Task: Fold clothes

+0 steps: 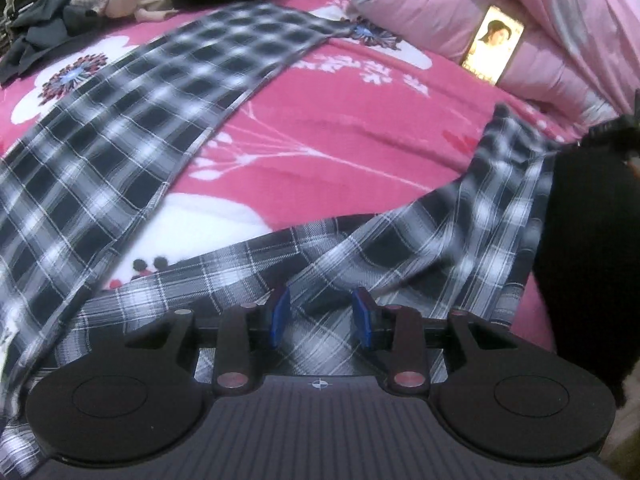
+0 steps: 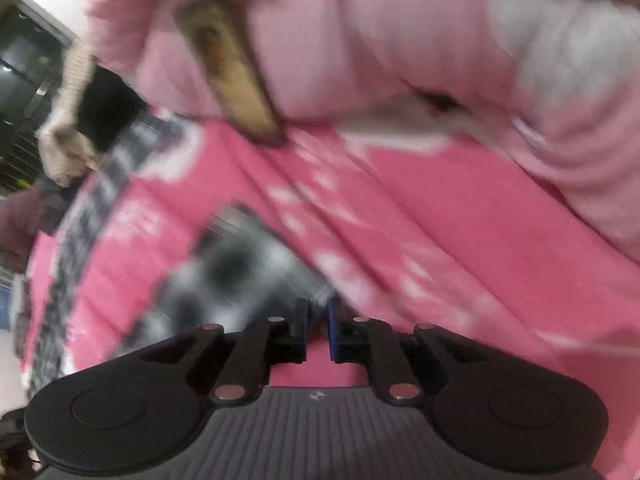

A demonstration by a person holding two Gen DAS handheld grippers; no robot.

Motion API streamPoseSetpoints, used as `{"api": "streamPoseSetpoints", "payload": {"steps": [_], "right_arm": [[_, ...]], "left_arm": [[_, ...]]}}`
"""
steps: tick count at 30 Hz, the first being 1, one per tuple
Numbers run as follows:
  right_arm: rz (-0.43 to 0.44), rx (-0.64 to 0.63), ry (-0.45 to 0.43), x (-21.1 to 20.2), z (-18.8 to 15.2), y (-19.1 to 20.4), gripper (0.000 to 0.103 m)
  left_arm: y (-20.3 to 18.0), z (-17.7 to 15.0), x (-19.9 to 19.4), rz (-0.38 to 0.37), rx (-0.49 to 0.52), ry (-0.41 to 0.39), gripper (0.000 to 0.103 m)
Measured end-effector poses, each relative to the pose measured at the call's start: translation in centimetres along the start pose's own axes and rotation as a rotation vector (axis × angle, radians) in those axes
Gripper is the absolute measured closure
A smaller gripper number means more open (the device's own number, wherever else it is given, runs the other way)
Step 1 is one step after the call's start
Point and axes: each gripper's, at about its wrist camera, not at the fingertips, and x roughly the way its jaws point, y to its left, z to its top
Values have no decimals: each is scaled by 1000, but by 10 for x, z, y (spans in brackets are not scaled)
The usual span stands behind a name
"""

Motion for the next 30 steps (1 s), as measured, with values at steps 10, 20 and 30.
{"api": "streamPoseSetpoints", "payload": {"steps": [10,20,30], "right_arm": [[-52,-389,-200,-41,28,94,88],[483,-1101,256,92,-46,333,81],[583,-1409,329,113,-121,384,81]], "left_arm": [[3,-3,-19,48,23,-5,69],[9,-26,-13,-27,16,23,69],[1,-56,7,-184,66,98,69]]}}
